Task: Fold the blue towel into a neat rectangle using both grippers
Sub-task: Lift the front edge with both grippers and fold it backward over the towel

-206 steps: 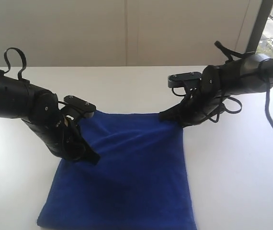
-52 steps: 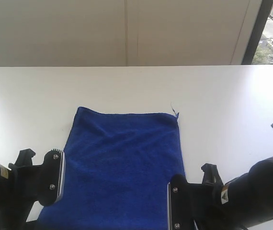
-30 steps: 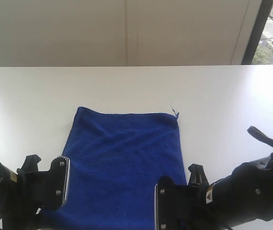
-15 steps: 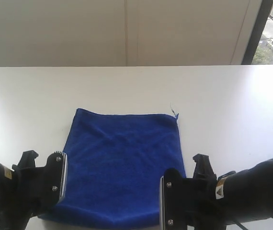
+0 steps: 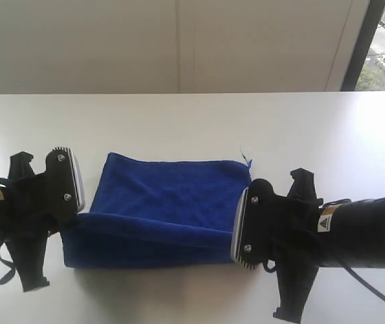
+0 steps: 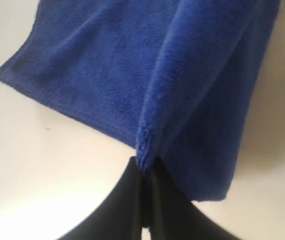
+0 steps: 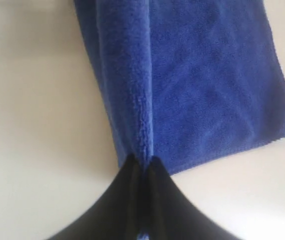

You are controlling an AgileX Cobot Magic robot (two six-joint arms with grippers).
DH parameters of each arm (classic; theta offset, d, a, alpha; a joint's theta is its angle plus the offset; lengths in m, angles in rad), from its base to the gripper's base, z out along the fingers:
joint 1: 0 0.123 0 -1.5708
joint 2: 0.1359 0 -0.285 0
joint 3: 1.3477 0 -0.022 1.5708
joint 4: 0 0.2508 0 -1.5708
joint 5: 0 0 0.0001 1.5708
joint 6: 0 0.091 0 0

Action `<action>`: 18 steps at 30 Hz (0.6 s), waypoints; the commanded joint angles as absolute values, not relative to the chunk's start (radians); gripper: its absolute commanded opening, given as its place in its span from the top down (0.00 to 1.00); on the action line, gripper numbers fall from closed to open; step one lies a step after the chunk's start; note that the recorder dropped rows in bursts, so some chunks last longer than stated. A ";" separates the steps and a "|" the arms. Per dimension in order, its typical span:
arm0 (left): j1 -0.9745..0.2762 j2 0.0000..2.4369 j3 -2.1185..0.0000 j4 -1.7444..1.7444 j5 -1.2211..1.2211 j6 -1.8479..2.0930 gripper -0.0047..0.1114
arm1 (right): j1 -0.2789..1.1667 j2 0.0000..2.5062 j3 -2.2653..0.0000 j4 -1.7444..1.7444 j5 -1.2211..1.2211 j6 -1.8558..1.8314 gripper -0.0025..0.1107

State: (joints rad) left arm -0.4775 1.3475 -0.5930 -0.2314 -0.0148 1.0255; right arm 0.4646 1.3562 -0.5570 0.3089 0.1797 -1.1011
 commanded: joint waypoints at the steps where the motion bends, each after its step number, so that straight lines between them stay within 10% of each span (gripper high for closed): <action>1: -0.441 1.342 -0.607 -0.239 -0.036 1.017 0.96 | 0.428 1.392 -0.594 0.297 0.165 -1.095 0.98; 18: -0.441 1.515 -0.795 -0.235 -0.210 1.055 0.96 | 0.349 1.566 -0.772 0.295 0.093 -1.095 0.98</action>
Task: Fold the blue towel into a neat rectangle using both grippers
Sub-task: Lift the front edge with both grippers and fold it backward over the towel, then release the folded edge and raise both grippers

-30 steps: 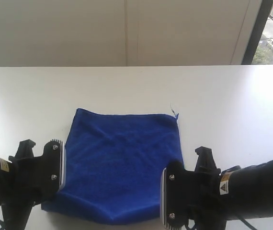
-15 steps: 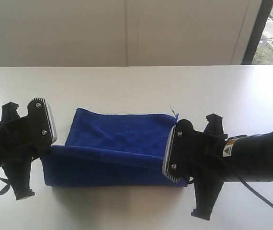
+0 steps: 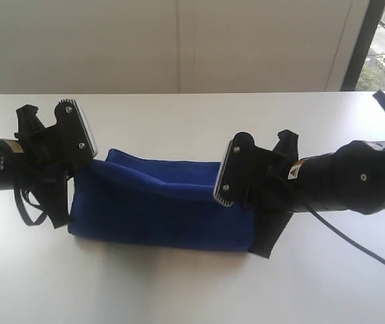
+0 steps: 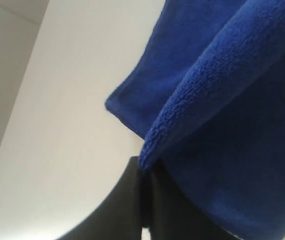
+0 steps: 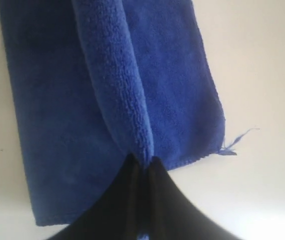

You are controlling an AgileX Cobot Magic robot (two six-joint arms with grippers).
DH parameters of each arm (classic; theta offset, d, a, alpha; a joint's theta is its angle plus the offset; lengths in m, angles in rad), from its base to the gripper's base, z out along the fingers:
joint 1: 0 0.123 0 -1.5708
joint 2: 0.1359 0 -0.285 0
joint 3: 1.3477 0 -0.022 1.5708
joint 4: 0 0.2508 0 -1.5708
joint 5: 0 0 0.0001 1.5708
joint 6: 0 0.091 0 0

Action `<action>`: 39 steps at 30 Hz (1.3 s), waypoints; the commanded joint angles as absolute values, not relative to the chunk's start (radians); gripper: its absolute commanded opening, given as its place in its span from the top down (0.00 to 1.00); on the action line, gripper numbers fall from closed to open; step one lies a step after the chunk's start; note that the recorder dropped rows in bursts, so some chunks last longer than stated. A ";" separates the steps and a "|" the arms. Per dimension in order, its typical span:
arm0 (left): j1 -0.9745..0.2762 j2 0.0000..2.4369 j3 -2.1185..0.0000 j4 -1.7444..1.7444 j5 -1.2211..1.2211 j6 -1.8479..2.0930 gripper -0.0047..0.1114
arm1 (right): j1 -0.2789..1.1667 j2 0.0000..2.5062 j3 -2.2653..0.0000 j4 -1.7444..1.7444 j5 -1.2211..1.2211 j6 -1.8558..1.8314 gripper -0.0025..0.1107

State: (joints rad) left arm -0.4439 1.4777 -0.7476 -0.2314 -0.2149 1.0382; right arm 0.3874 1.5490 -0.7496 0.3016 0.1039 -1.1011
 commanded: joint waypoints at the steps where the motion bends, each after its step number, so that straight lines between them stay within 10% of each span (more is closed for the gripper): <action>1: -0.441 1.527 -0.806 -0.235 -0.210 1.055 0.96 | 0.344 1.571 -0.780 0.295 0.088 -1.095 0.98; 39: -0.360 1.885 -1.019 -0.220 -0.320 1.050 0.85 | 0.288 1.928 -1.050 0.272 -0.073 -1.106 0.88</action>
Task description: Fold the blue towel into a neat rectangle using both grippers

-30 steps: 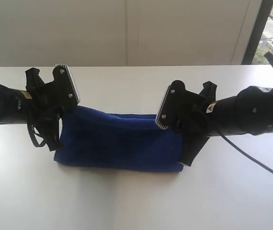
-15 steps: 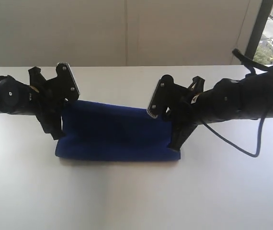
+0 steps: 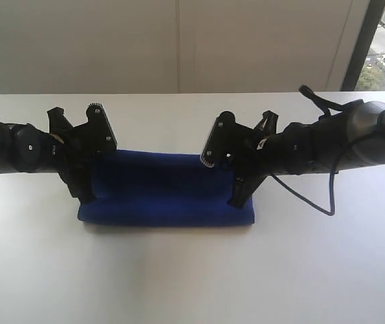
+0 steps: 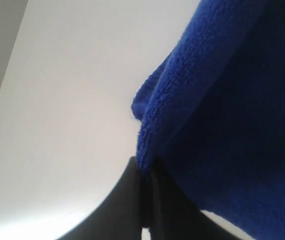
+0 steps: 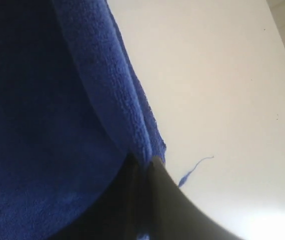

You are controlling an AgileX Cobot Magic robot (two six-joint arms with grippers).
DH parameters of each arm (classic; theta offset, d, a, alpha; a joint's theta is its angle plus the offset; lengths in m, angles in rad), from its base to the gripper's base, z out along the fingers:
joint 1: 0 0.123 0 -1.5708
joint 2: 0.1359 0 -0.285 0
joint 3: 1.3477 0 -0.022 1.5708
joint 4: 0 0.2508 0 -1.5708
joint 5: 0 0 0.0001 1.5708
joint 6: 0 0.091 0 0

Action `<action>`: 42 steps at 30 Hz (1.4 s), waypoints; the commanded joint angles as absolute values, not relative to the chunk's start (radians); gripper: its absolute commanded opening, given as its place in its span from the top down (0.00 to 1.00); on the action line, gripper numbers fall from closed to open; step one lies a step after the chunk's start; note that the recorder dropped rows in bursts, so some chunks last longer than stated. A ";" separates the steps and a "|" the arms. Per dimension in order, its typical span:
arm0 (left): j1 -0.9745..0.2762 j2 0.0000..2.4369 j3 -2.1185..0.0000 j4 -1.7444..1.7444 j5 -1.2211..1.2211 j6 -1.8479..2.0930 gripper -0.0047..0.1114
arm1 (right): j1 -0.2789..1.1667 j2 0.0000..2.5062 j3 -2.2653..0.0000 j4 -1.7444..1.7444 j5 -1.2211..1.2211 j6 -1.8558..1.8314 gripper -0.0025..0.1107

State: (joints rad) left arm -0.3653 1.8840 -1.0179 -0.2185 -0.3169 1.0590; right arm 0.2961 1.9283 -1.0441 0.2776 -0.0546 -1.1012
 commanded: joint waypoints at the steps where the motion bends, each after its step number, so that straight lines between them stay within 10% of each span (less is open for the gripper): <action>1: -0.360 1.885 -1.019 -0.209 -0.320 1.050 0.80 | 0.288 1.928 -1.050 0.272 -0.077 -1.106 0.83; 9: -0.360 1.885 -1.019 -0.193 -0.390 1.043 0.36 | 0.288 1.928 -1.050 0.324 -0.214 -1.097 0.55; 17: -0.360 1.864 -1.019 -0.339 -0.452 1.076 0.32 | 0.288 1.892 -1.048 0.582 -0.303 -1.097 0.51; 22: -0.360 1.806 -1.019 -0.637 -0.478 1.192 0.47 | 0.288 1.823 -1.046 0.746 -0.301 -1.099 0.73; 25: -0.360 1.776 -1.019 -0.834 -0.508 1.234 0.72 | 0.284 1.781 -1.046 0.883 -0.285 -1.099 0.95; 28: -0.360 1.768 -1.019 -0.894 -0.467 1.234 0.96 | 0.259 1.760 -1.046 0.950 -0.178 -1.099 0.98; 42: -0.256 1.777 -1.117 -0.984 0.270 1.073 0.96 | 0.159 1.764 -1.087 0.921 0.469 -0.862 0.98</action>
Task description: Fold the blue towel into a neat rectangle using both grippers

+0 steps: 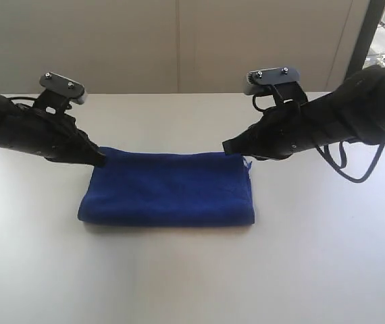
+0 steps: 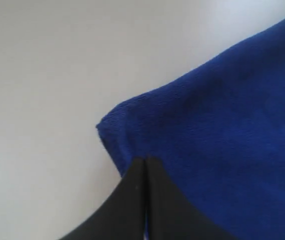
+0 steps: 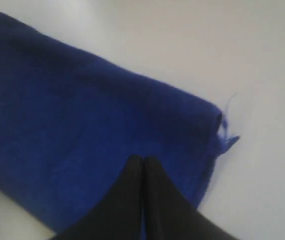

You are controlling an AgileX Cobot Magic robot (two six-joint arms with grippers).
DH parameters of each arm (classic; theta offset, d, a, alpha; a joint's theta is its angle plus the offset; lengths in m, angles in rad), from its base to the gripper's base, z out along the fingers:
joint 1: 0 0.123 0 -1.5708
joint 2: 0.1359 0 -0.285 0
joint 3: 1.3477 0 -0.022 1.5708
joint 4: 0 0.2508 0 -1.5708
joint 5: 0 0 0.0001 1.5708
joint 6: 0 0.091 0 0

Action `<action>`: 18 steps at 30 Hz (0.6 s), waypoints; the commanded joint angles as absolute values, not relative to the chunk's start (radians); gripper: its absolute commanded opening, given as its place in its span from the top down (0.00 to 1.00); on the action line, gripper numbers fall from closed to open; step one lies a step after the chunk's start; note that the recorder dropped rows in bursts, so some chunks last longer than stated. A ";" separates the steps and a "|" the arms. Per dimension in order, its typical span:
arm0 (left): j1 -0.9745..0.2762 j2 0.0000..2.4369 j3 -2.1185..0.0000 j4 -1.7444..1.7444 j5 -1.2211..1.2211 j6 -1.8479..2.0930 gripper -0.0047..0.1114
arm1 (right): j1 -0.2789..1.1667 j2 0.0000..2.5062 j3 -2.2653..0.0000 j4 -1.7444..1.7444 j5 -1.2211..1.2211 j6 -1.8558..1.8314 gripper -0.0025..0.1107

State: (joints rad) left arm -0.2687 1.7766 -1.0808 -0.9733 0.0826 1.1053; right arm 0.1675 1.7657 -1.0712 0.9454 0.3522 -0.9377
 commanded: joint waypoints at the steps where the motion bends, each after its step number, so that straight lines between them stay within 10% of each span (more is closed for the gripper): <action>1: -0.256 1.780 -1.116 -0.979 0.286 1.073 0.96 | 0.159 1.771 -1.087 0.905 0.493 -0.839 0.98; 18: -0.285 1.913 -1.116 -0.870 0.340 0.910 0.96 | 0.211 1.906 -1.087 0.633 0.558 -0.514 0.98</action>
